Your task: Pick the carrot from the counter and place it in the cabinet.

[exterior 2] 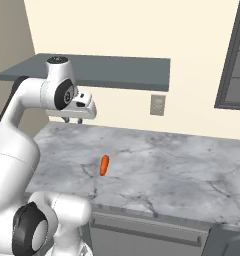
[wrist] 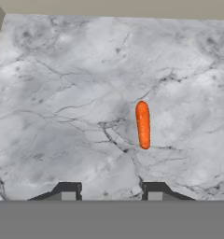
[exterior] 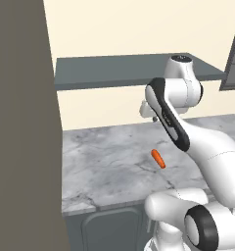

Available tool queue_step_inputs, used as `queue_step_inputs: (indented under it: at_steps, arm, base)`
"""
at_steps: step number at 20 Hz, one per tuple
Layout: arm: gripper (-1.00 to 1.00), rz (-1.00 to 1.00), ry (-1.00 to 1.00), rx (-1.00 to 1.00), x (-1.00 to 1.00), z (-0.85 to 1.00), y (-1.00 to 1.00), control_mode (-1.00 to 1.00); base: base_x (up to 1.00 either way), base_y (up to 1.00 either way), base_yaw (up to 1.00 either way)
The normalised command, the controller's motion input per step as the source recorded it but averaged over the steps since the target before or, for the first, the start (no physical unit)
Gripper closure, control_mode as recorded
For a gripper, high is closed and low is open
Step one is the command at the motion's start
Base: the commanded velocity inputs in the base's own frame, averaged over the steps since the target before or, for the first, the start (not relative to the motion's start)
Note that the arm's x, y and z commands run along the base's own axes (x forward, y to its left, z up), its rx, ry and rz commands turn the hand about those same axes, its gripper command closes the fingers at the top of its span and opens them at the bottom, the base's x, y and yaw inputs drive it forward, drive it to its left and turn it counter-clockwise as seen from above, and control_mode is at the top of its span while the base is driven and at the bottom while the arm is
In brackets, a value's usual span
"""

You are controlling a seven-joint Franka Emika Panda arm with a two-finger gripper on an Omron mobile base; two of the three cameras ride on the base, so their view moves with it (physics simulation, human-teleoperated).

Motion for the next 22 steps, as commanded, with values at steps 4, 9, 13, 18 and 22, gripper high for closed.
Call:
queue_step_inputs:
  at_steps: [4,9,13,18,22]
  arm:
    - [-1.00,0.01,0.00,-0.05,0.01,-0.33,0.01,-1.00]
    - [-1.00,0.02,-0.03,-0.06,-0.35,-0.81,-0.07,-1.00]
    - [-1.00,0.00,-0.06,-0.01,-0.24,-0.80,-0.36,-1.00]
    - [-1.00,0.00,-0.02,0.00,0.04,-0.55,-0.46,-1.00]
    - [-1.00,0.00,-0.01,0.01,0.41,-0.42,-0.38,-1.00]
  base:
    - [0.00,0.00,0.00]
    - [0.00,0.00,0.00]
    - [0.00,0.00,0.00]
    - [0.00,0.00,0.00]
    - [0.00,0.00,0.00]
